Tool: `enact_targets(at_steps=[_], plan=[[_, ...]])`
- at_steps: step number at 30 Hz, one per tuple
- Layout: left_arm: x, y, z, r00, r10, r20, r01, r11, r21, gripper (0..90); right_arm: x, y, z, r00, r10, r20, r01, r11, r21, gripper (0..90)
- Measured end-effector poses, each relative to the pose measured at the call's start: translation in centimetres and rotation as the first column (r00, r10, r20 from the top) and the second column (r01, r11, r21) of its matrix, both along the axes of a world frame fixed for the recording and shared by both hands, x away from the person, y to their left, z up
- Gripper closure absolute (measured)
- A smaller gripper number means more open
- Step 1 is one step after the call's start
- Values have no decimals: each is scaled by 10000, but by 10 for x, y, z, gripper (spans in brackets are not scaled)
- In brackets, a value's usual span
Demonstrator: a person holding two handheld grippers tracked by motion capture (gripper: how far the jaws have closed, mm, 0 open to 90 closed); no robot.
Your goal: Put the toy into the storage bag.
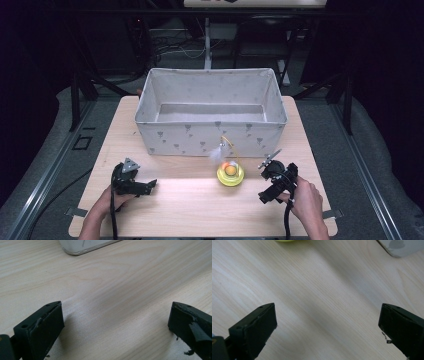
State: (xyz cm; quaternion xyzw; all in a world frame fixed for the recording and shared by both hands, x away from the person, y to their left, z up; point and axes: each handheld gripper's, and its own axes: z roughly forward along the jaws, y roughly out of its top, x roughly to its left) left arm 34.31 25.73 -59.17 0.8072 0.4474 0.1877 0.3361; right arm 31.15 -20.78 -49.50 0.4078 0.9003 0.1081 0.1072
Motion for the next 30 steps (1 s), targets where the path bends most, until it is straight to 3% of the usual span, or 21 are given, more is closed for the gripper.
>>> enact_targets(at_steps=[11, 24, 30], plan=[[0, 0, 0, 10000, 2, -2, -2, 10000, 0, 1, 10, 18, 14, 9976, 627, -282, -626, 9980, 28, 0], [0, 0, 0, 10000, 1, -1, -1, 10000, -2, 1, 26, 43, 33, 9929, 1177, -174, -1169, 9923, 399, 2], [0, 0, 0, 10000, 3, -1, -3, 10000, -2, 1, 31, 55, 43, 9889, 1477, 167, -1483, 9876, 518, 52]])
